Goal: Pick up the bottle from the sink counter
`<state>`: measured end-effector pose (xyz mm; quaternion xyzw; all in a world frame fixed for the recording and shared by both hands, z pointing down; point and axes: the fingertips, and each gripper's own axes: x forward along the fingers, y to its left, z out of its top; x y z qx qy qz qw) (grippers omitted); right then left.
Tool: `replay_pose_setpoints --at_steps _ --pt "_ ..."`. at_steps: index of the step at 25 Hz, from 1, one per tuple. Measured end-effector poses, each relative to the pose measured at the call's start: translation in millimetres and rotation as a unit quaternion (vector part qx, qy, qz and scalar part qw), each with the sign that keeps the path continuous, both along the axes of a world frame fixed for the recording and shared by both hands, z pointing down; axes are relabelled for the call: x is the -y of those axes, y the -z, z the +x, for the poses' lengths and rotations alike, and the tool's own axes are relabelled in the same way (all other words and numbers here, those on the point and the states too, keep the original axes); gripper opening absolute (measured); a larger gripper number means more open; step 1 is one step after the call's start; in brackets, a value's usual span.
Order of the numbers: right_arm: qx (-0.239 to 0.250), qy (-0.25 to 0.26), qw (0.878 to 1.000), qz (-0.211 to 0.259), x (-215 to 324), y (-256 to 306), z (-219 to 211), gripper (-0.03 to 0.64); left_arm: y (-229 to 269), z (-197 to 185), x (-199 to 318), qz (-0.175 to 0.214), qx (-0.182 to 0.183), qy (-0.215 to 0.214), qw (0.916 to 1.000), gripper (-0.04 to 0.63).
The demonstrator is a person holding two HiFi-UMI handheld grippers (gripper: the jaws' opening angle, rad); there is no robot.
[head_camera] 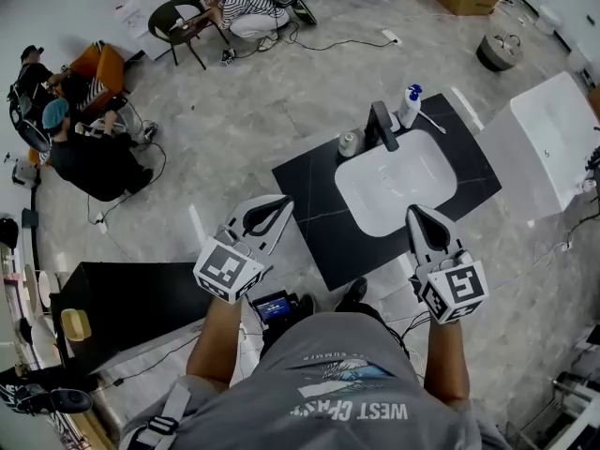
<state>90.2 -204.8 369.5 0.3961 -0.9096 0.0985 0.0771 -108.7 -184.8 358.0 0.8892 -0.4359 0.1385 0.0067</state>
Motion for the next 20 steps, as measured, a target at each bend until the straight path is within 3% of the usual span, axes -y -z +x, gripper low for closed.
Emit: replay_pose_setpoints --at_steps 11,20 --pt "0.016 0.041 0.999 -0.013 35.8 -17.1 26.1 0.002 -25.5 37.4 37.4 -0.028 0.020 0.024 0.9991 0.003" --pt "0.010 0.004 0.999 -0.036 46.7 -35.6 43.9 0.002 -49.5 49.3 68.1 -0.051 0.020 -0.004 0.9985 0.004"
